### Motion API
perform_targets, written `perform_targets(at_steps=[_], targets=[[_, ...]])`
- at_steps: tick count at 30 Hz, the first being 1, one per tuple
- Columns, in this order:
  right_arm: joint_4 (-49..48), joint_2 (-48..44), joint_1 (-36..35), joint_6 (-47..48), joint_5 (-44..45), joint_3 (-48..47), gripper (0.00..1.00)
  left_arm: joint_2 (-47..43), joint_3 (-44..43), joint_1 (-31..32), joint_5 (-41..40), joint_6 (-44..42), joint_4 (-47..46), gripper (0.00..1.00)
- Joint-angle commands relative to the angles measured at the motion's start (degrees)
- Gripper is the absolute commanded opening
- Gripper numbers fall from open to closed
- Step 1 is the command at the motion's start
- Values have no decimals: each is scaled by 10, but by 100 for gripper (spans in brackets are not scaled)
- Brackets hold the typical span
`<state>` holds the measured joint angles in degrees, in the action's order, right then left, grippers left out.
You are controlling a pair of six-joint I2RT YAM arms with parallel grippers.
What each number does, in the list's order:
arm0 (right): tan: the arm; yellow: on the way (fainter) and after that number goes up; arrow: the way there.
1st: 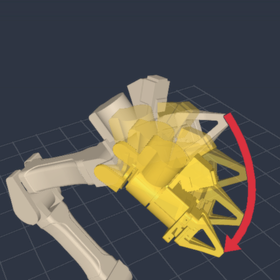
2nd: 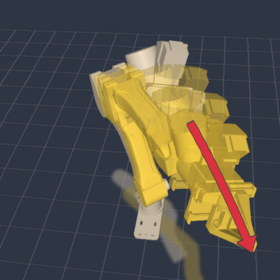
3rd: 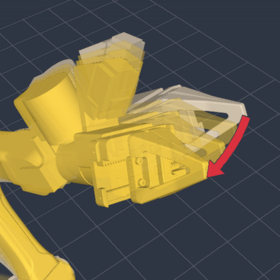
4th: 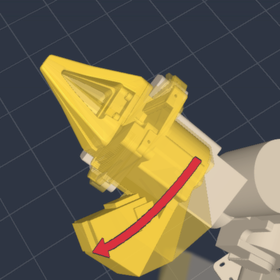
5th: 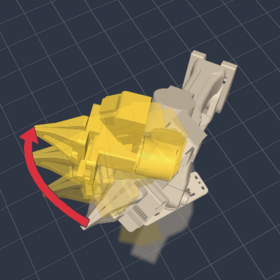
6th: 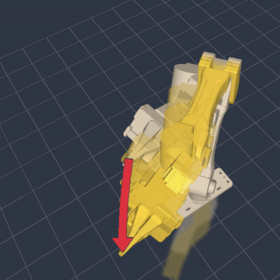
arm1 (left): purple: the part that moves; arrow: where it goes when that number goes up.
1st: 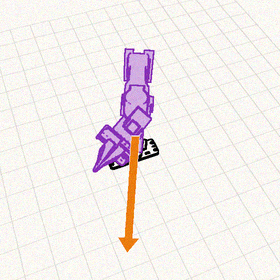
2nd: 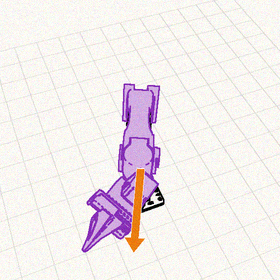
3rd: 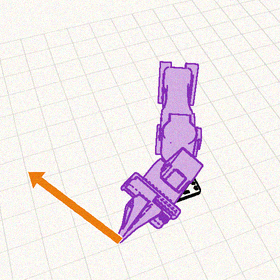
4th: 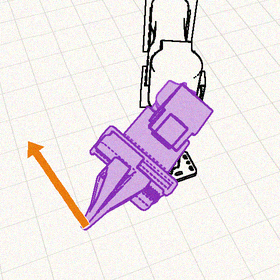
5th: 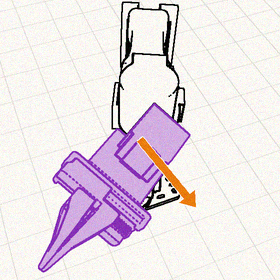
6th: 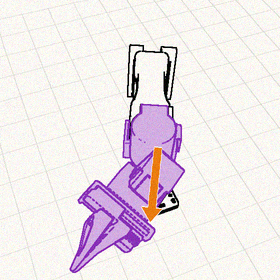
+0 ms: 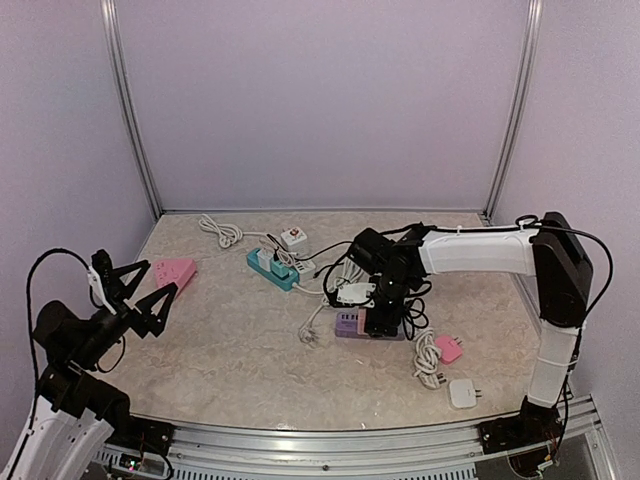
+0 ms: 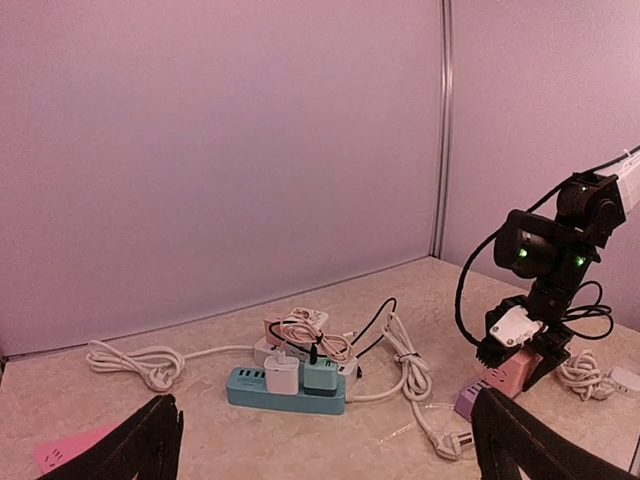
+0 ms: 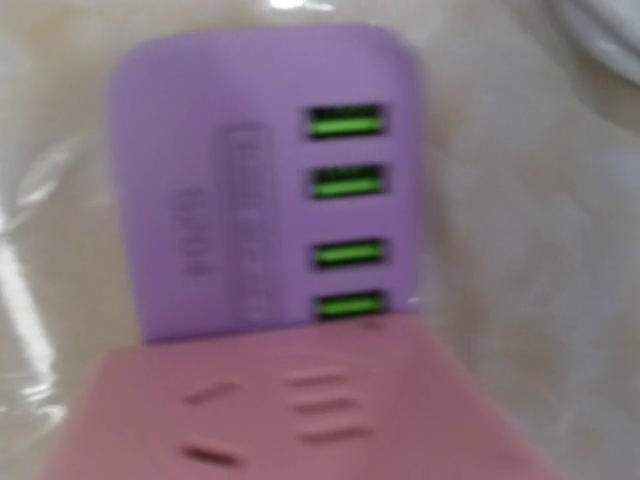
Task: Insert the plug
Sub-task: Move the socket to the center of the board.
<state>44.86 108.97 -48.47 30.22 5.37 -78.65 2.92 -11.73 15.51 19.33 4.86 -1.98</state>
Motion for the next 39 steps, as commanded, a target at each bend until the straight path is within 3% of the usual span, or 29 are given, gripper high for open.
perform_targets(at_steps=[1, 4, 8, 12, 16, 19, 23, 26, 31, 39], targets=[[-10, -8, 6, -42, 33, -33, 95, 36, -13, -4, 2, 4, 7, 98], [-17, -27, 2, -60, 13, -59, 100, 93, -68, -1, -18, 7, 17, 99], [-66, -74, -8, -69, -22, -63, 100, 207, -195, 1, -52, -29, 115, 99], [-105, -118, -8, -94, -46, -66, 100, 328, -351, 1, -106, -121, 298, 99], [-107, -149, -8, -164, -45, -87, 100, 524, -514, -3, -208, -231, 528, 99], [-126, -177, -10, -211, -60, -73, 100, 639, -570, -15, -266, -310, 612, 99], [-185, -215, -24, -218, -90, -20, 100, 744, -595, -65, -268, -351, 590, 99], [-195, -226, -43, -214, -86, -3, 100, 845, -677, -96, -253, -350, 585, 99], [-176, -216, -69, -214, -59, -7, 100, 1030, -841, -144, -235, -263, 610, 96], [-120, -148, -108, -209, -23, -58, 100, 1157, -926, -206, -197, -134, 506, 98]])
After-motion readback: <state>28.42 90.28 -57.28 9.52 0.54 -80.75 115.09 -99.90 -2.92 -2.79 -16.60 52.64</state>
